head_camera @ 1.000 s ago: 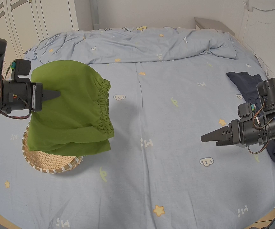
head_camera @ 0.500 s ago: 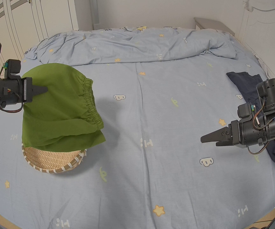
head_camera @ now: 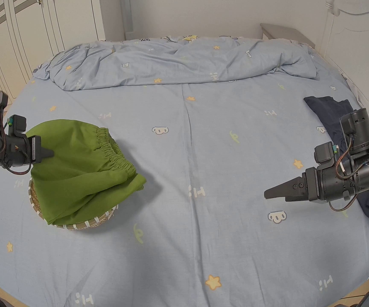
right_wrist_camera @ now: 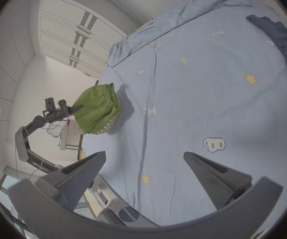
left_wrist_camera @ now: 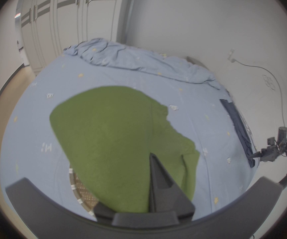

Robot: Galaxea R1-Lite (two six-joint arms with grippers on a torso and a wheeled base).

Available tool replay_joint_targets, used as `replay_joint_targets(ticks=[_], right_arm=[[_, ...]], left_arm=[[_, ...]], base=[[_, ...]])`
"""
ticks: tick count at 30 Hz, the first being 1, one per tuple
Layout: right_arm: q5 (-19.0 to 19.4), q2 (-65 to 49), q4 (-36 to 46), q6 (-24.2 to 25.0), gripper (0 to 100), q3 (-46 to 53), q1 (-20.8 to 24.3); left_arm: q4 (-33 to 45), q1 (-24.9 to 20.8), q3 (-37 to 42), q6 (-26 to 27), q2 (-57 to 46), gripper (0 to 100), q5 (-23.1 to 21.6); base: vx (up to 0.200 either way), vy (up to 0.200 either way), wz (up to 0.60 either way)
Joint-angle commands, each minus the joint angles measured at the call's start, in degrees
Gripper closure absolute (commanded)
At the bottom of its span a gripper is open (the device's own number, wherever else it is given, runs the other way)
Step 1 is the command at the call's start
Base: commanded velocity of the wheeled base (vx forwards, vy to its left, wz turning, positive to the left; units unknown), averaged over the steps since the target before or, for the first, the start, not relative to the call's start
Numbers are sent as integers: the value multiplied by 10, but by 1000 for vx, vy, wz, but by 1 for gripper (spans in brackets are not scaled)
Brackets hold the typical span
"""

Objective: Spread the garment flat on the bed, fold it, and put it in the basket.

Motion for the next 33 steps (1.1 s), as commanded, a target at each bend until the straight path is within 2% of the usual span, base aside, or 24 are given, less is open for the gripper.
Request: replay_joint_targets(ticks=[1,11,23,33], right_arm=[[1,1,0,1,0,0,0],[1,2,0,1,0,3,2],[1,3,0,0,0,4,3],[1,4,0,0,0,4,4]], left_arm=[[-4,57,16,2,106,100,2],[-11,52,-11,2,197,100,24],[-11,51,-10,3,200,100,26],[-10,50,-7,3,202,100,69]], base=[[0,0,0],[0,0,0],[0,0,0],[0,0,0]])
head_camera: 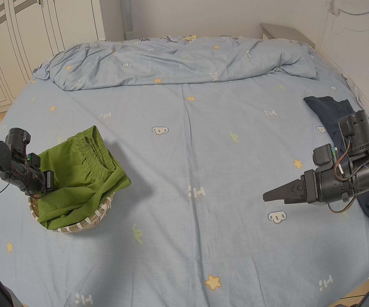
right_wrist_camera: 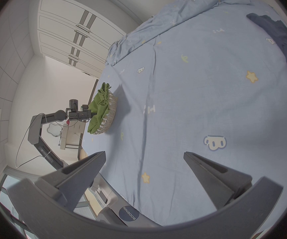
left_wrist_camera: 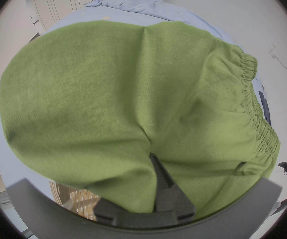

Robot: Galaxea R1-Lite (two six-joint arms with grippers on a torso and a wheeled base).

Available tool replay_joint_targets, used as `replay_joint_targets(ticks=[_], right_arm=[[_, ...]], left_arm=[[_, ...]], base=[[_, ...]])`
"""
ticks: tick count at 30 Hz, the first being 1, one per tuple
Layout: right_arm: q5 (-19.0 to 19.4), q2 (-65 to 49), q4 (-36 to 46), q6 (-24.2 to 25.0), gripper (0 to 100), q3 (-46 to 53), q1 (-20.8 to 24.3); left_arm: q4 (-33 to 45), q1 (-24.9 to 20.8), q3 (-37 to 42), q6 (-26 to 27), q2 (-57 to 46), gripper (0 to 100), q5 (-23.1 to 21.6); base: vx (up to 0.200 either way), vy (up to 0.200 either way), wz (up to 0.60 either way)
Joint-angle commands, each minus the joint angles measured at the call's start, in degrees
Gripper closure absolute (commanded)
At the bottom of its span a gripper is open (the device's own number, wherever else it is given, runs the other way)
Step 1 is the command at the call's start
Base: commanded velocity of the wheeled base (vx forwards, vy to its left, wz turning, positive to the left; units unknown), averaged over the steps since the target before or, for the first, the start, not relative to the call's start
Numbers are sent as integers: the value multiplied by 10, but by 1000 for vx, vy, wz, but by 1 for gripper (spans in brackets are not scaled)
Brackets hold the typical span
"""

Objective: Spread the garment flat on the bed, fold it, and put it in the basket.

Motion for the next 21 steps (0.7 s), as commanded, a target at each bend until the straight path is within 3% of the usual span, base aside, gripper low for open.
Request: replay_joint_targets(ticks=[1,2,3,16,21], right_arm=[[0,1,0,0,0,0,0],[0,1,0,0,0,0,0],[0,1,0,0,0,0,0],[-1,1,0,1,0,0,0],[-5,-1,-1,0,0,-1,-2]], left_arm=[[0,0,0,0,2,100,3],[0,0,1,0,1,100,3],[0,-2,2,-1,-1,0,4],[3,-4,25,0,-90,0,5],[3,0,40,-2,-168,0,5]], base=[[0,0,0],[0,0,0],[0,0,0],[0,0,0],[0,0,0]])
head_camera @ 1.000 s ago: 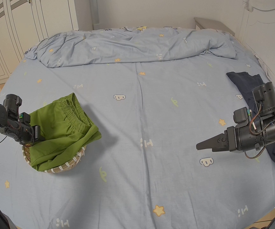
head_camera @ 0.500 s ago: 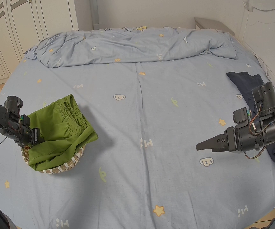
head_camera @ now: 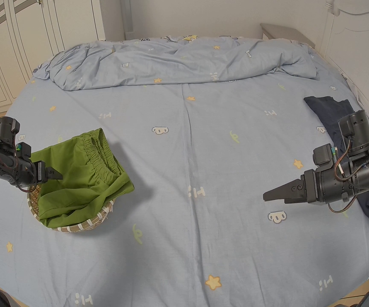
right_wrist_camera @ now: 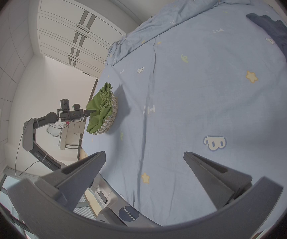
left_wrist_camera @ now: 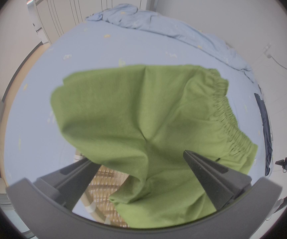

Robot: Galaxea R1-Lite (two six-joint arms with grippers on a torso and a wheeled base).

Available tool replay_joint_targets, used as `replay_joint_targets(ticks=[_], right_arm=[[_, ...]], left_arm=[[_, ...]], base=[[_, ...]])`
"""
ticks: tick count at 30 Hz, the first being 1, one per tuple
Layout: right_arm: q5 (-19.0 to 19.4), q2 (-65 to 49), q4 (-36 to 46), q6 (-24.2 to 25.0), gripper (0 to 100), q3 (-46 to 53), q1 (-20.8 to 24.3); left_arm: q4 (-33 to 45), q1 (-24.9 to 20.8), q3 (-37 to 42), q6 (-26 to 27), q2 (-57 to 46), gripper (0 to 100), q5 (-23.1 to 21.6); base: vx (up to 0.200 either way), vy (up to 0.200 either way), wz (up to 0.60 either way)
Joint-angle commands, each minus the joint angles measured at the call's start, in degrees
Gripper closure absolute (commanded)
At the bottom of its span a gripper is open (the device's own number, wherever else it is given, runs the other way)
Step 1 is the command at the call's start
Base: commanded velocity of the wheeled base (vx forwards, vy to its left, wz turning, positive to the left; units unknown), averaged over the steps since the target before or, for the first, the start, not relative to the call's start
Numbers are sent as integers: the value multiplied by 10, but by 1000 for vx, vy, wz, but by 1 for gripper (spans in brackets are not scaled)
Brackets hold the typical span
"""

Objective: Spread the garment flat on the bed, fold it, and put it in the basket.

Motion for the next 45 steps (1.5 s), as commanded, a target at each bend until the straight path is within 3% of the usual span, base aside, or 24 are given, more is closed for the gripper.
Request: replay_joint_targets(ticks=[1,8,11,14,18,21,22,24,25,30,35,41,44,45], right_arm=[[-5,-1,-1,0,0,-1,-5],[-73,-80,2,-23,0,34,-29],[-87,-150,13,-74,0,62,-64],[-86,-265,49,-155,0,102,-128],[-83,-422,106,-203,0,150,-186],[-83,-503,154,-203,0,154,-200],[-83,-551,204,-202,0,152,-208],[-83,-551,204,-202,0,152,-208],[-83,-628,289,-202,0,152,-222],[-84,-709,348,-199,0,170,-229],[-95,-756,348,-180,0,197,-216],[-101,-765,335,-152,0,220,-195],[-107,-764,294,-150,0,252,-194],[-119,-767,230,-155,0,289,-197]], left_arm=[[0,2,22,-1,-102,0,-1],[1,-4,96,-3,-257,0,-5],[-1,-15,166,-5,-341,0,-5],[-1,-15,249,-5,-453,0,-5],[4,-18,328,-8,-593,0,-6],[7,-29,372,-6,-667,0,-6],[13,-47,399,-6,-717,0,-6],[13,-47,399,-6,-717,0,-6],[47,-76,431,-6,-796,0,-6],[90,-110,468,-18,-894,0,-6],[94,-132,518,-23,-998,0,-6],[92,-139,534,-32,-1032,0,-1],[85,-139,535,-52,-1032,0,1],[73,-139,536,-46,-1032,0,4]], base=[[0,0,0],[0,0,0],[0,0,0],[0,0,0],[0,0,0],[0,0,0],[0,0,0],[0,0,0],[0,0,0],[0,0,0],[0,0,0],[0,0,0],[0,0,0],[0,0,0]])
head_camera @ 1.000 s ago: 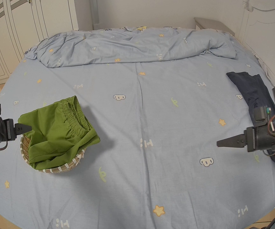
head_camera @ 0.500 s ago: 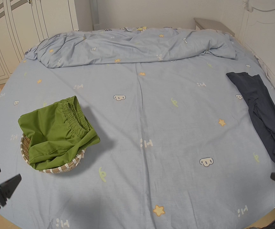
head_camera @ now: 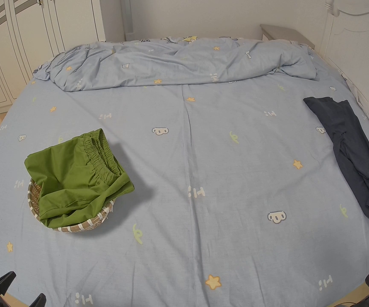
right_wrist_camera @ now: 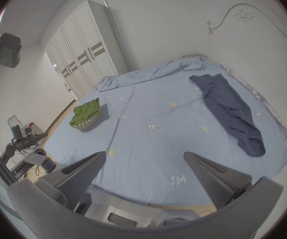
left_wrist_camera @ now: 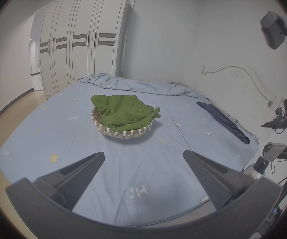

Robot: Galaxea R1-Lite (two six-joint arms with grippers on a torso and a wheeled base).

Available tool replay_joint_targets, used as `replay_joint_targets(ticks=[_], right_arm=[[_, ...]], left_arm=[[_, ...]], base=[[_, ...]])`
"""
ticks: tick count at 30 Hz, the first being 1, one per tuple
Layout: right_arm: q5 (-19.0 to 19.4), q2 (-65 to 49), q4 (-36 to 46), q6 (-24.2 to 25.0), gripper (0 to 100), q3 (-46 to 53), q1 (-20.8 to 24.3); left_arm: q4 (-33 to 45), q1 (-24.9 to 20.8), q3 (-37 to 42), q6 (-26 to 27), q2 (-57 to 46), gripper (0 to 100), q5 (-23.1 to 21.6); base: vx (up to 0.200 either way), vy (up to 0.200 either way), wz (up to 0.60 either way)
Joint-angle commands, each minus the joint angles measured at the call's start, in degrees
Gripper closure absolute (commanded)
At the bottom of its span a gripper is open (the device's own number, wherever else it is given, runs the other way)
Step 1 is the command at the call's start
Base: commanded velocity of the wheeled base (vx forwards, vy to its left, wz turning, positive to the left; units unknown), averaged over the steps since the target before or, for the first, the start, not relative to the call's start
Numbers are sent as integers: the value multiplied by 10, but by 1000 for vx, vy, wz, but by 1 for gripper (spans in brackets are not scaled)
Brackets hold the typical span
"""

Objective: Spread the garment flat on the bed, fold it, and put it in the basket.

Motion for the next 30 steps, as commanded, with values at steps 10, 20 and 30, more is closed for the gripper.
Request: replay_joint_targets(ticks=[10,20,30], right_arm=[[-158,-61,-474,-97,0,322,-3],[-214,-61,-446,-77,0,322,-4],[-215,-60,-439,-46,0,322,-4]], left_arm=[[-176,-9,103,34,-45,0,87],[-182,-10,118,50,-48,0,135],[-185,-9,120,40,-50,0,132]], base=[[0,0,0],[0,0,0],[0,0,0]])
